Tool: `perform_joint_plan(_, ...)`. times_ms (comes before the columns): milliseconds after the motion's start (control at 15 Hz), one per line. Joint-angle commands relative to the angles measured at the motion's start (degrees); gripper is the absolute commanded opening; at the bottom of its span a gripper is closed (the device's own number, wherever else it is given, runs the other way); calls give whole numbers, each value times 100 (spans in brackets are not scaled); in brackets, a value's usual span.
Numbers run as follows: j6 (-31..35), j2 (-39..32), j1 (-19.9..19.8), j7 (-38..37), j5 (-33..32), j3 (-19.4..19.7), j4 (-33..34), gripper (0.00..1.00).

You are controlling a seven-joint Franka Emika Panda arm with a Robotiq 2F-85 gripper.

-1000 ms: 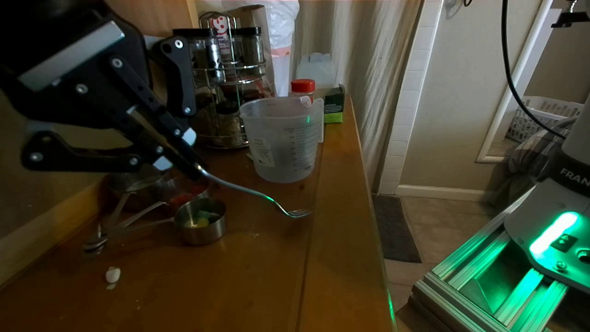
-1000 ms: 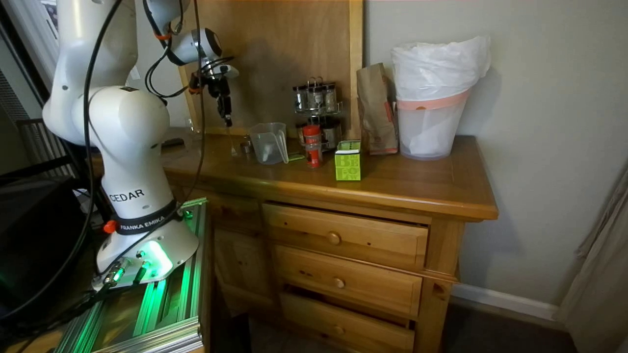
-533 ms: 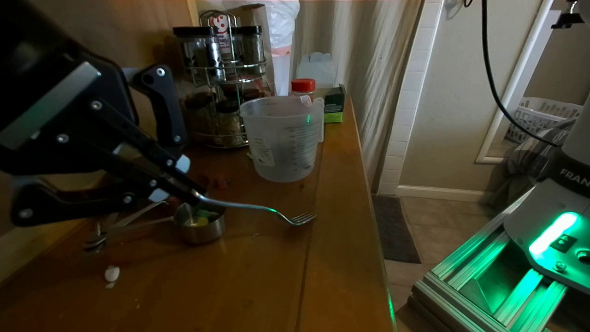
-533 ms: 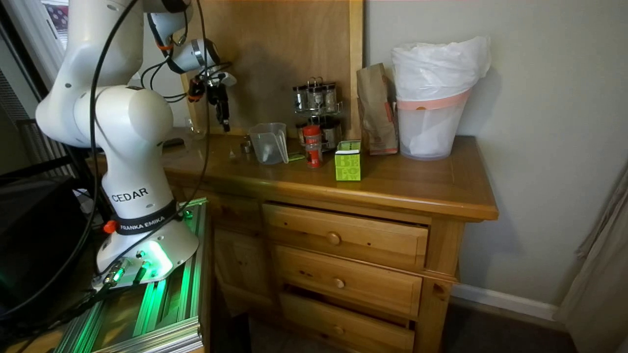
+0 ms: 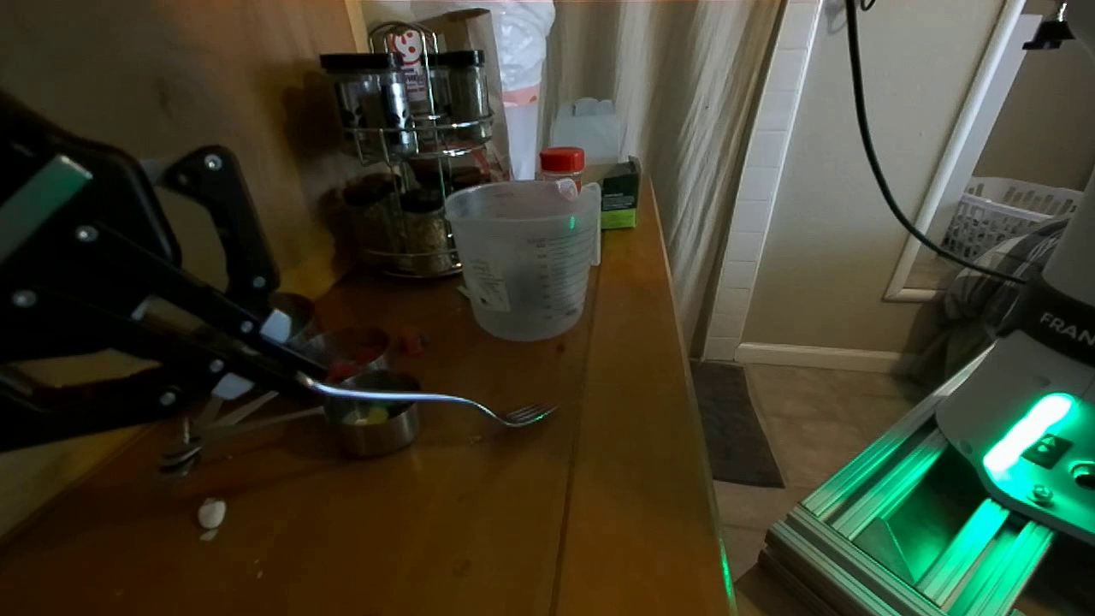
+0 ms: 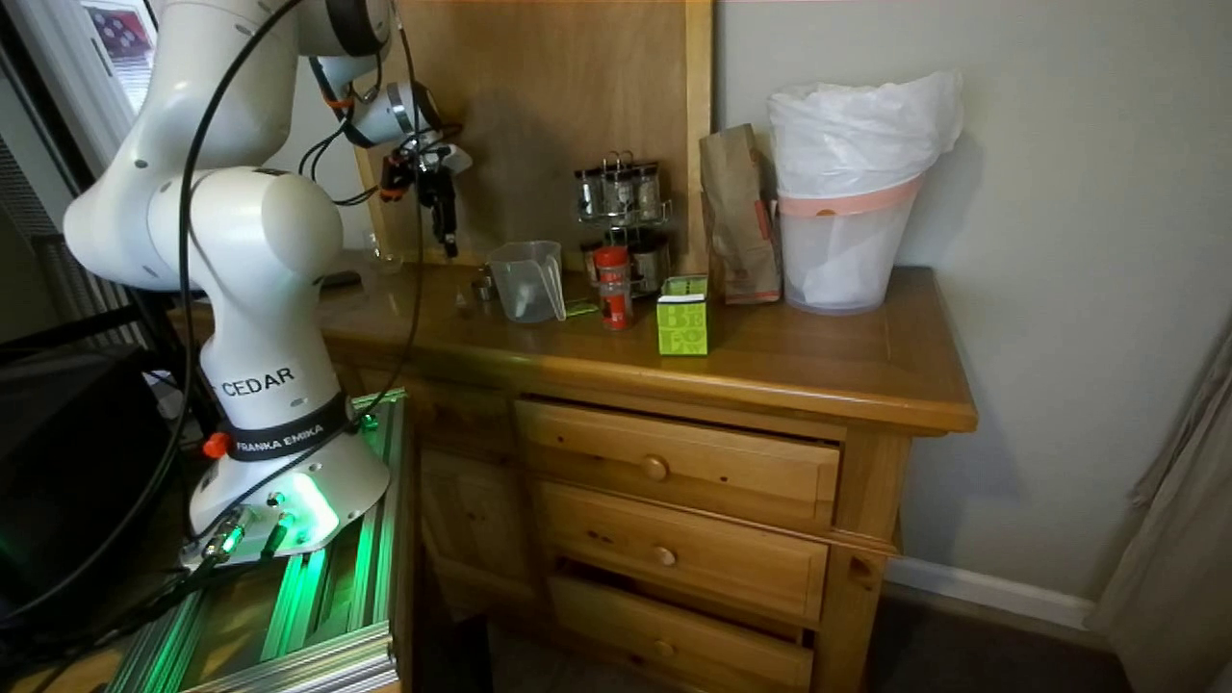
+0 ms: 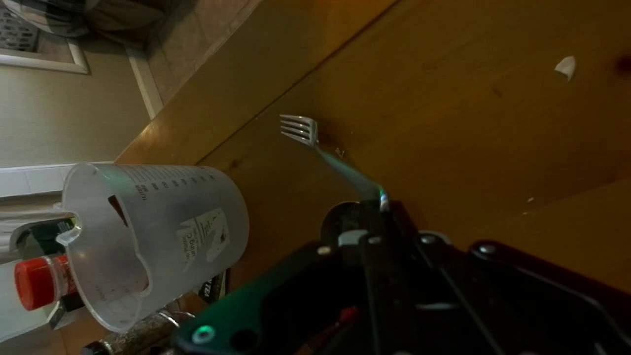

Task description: Shift the fork to the counter

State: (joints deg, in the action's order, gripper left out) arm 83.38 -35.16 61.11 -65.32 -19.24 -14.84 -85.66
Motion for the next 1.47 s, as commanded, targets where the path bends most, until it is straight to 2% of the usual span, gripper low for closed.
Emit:
perform_joint_plan(0, -457, -511, 382, 71, -64, 241, 737, 2)
perform_joint_plan(67, -564, -599, 466, 88, -90, 292, 851, 2)
perform_joint_plan(133, -661, -679, 544, 103, -97, 339, 955, 32)
perform_joint_plan(267, -774, -788, 672, 128, -85, 436, 1118, 39)
perform_joint_plan(533, -806, -737, 832, 121, -116, 617, 1209, 67)
perform_joint_plan(667, -596, -416, 849, 74, -147, 651, 987, 80)
perform_joint_plan(800, -184, 246, 793, -142, -143, 636, 417, 94)
perform_joint_plan(867, 55, 542, 742, -194, -106, 610, 182, 98)
perform_joint_plan(1000, 599, 1193, 668, -383, -63, 560, -383, 100)
perform_joint_plan(1200, 691, 1914, 728, -951, -395, 563, -1018, 100)
perform_joint_plan(1400, 1014, 2526, 589, -788, -912, 356, -1812, 100)
